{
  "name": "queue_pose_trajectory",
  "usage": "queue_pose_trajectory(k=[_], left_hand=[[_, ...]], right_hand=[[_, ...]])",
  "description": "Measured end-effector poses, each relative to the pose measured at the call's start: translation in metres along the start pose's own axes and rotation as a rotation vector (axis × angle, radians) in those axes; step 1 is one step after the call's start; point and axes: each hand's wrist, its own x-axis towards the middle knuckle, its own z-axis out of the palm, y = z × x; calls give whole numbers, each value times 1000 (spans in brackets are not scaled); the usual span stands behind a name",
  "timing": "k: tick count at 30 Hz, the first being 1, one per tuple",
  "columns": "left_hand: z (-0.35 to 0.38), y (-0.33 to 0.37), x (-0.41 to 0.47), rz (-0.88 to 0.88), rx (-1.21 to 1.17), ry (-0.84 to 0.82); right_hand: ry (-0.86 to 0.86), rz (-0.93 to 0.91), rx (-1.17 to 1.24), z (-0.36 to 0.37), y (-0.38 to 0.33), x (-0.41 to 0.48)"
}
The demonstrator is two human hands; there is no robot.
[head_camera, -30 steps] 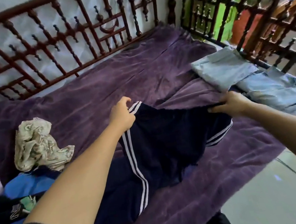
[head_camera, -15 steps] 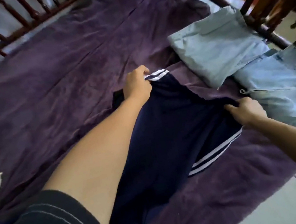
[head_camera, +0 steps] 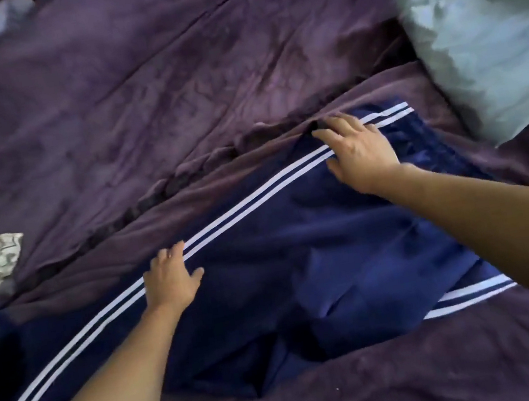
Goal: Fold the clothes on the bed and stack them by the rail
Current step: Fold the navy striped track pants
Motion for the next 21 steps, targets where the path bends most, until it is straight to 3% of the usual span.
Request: queue_pose_trajectory(k=[4, 7, 11, 15, 19, 21], left_hand=[[17, -47, 5, -172, -8, 86], [7, -67, 17, -141, 48, 226], [-38, -63, 67, -52, -86, 504], [-50, -69, 89, -57, -114, 416], [-19, -158, 39, -137, -85, 462], [0, -216, 10, -226, -84, 441]], right_hand=[[-164, -19, -106, 36, -14, 37], [-37, 64, -61, 40, -1, 43], [112, 235, -72, 24, 13, 68], [-5, 338, -222, 28, -7, 72], [103, 77, -154, 36, -76, 35], [78, -95, -78, 45, -130, 16]])
